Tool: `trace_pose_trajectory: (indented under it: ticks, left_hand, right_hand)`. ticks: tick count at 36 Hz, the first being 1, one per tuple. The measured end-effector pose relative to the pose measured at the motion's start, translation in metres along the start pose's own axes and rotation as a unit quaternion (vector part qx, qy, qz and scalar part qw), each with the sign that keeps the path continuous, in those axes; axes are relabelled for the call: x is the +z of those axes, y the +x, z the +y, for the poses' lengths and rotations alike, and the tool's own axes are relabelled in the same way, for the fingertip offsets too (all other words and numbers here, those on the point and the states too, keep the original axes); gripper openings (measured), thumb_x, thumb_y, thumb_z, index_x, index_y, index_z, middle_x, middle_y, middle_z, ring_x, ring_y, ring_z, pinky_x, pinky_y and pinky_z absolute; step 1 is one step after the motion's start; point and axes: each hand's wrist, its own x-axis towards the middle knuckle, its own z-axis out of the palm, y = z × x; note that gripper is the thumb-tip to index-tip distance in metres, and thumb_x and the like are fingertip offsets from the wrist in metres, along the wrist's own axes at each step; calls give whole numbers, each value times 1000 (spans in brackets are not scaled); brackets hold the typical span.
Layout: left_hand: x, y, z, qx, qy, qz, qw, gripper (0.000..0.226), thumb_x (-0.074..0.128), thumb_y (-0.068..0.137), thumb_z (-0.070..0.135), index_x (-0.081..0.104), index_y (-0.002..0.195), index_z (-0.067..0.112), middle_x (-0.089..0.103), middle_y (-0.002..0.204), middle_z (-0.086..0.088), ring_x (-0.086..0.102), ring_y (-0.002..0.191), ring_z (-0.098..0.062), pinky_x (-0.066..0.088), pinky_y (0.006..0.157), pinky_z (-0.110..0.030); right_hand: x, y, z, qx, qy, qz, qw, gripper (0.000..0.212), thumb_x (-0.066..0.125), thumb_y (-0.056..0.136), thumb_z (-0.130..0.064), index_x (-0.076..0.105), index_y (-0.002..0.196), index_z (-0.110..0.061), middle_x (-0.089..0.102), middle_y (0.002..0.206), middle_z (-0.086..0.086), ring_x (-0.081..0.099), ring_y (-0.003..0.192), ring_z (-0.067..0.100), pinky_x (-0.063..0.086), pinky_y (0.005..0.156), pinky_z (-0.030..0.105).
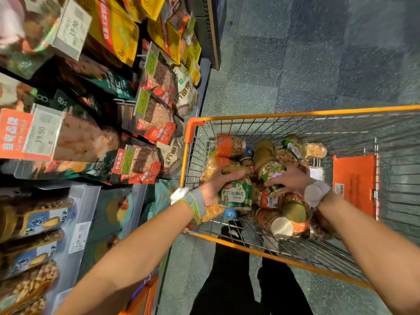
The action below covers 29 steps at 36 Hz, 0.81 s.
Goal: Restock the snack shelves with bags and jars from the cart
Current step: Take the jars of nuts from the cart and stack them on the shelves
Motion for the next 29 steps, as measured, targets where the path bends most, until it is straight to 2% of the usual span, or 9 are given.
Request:
trace_pose_trajectory:
  ticks: [5, 9, 13, 16, 18, 21, 23, 26, 29]
  left_hand:
    - [-8, -6, 7, 24, -18, -5, 1000, 54, 80, 71, 3, 60, 121, 11, 69, 119, -20, 68, 107, -34, 53, 98, -51]
    - [-6, -29, 18, 85, -18, 23, 996, 36, 65, 84, -16, 58, 109, 9, 75, 91, -9, 74, 80, -19, 59, 64, -28]
    - [-9, -60, 23, 139, -10, 73, 988, 54, 86, 74, 15, 64, 123, 20, 70, 122, -13, 66, 112, -30, 52, 97, -50]
    - [-5, -94, 23, 175, -48, 91, 979, 57, 83, 73, 12, 64, 126, 9, 70, 118, -15, 72, 99, -25, 59, 85, -40]
    - [0, -126, 18, 196, -62, 117, 972, 65, 82, 70, 15, 59, 130, 2, 72, 112, -15, 74, 87, -22, 61, 69, -33]
    - [9, -170, 9, 249, -99, 138, 954, 44, 78, 80, 9, 60, 121, 13, 74, 104, -11, 75, 78, -19, 60, 59, -31]
    - [17, -201, 1, 283, -132, 157, 937, 38, 70, 88, 0, 56, 115, 24, 77, 94, -2, 75, 76, -18, 61, 62, -33]
    - [32, -256, -20, 334, -143, 190, 912, 44, 74, 83, 0, 54, 112, 26, 76, 98, -3, 74, 83, -23, 61, 68, -37]
    - [40, -304, -40, 370, -147, 225, 889, 50, 77, 75, 8, 58, 121, 15, 71, 118, -16, 71, 101, -33, 60, 82, -43]
  right_hand:
    - [-2, -32, -18, -50, 86, 13, 995, 115, 98, 55, -28, 29, 147, -23, 53, 134, 0, 61, 105, 25, 57, 83, 35]
    - [-5, -56, -34, -100, 106, 5, 989, 106, 97, 57, -30, 32, 141, -27, 61, 118, -1, 63, 103, 24, 50, 94, 39]
    - [-3, -92, -54, -170, 95, -15, 981, 105, 96, 50, -49, 39, 135, -27, 65, 120, 1, 64, 107, 23, 49, 102, 47]
    - [2, -119, -69, -231, 114, -45, 965, 117, 90, 55, -55, 30, 151, -26, 50, 146, 7, 49, 133, 28, 37, 115, 43]
    - [9, -148, -80, -271, 97, -46, 957, 85, 85, 71, -44, 43, 142, -22, 54, 139, 1, 50, 127, 22, 37, 103, 18]
    - [20, -189, -93, -313, 91, -65, 943, 61, 85, 72, -27, 52, 121, -12, 69, 105, 1, 64, 102, 19, 50, 74, 15]
    - [27, -207, -98, -349, 80, -78, 930, 46, 73, 86, -9, 48, 125, -11, 66, 111, -3, 60, 102, 17, 46, 68, 8]
    - [39, -234, -107, -395, 16, -118, 911, 82, 74, 85, -32, 30, 153, -22, 39, 153, -1, 42, 134, 17, 33, 96, 21]
    - [58, -275, -119, -442, -18, -164, 882, 118, 75, 58, -63, 20, 157, -30, 23, 161, -7, 24, 147, 16, 25, 115, 37]
